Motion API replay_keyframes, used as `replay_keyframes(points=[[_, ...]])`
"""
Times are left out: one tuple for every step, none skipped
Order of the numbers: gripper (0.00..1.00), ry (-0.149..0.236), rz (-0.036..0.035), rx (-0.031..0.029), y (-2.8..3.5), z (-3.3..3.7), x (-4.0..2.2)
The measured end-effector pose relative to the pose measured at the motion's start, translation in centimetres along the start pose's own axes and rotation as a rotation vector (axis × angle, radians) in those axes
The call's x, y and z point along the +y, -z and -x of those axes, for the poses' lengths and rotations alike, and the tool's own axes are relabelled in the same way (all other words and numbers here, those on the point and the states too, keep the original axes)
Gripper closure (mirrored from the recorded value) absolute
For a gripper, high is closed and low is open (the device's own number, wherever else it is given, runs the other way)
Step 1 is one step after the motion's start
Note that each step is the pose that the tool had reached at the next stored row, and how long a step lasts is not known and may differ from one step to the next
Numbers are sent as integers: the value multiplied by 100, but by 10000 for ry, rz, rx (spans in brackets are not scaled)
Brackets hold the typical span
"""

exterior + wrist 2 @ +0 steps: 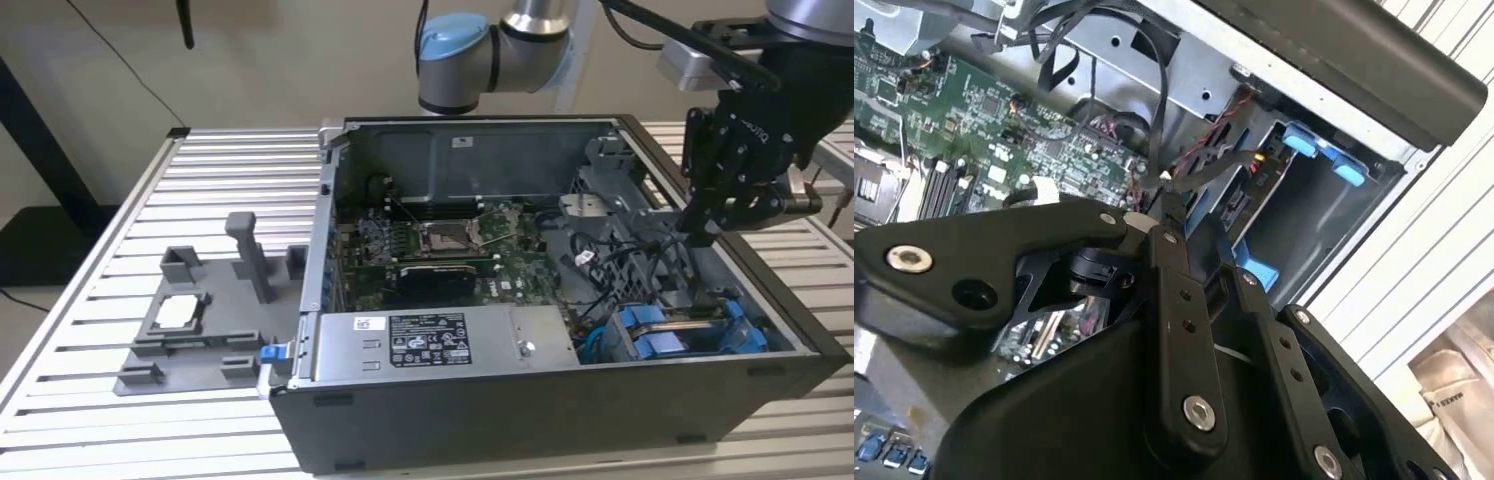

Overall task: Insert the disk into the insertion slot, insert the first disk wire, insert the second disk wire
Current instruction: 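Insert the second disk wire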

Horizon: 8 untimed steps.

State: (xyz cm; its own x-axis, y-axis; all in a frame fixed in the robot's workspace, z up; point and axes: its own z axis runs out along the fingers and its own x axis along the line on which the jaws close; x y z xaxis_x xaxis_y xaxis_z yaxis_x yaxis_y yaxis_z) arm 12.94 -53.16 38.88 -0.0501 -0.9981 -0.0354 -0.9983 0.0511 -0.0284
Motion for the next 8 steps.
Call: replay_keyframes(points=[[73,0,-32,-1,1,0,36],[73,1,-59,-2,2,-1,68],[73,2,-86,-4,3,-3,101],[73,4,-113,-5,4,-4,132],[73,4,-146,-6,5,-5,161],[73,6,-197,-10,6,-7,188],[73,7,-254,-13,7,-8,214],[73,11,-314,-16,7,-9,239]])
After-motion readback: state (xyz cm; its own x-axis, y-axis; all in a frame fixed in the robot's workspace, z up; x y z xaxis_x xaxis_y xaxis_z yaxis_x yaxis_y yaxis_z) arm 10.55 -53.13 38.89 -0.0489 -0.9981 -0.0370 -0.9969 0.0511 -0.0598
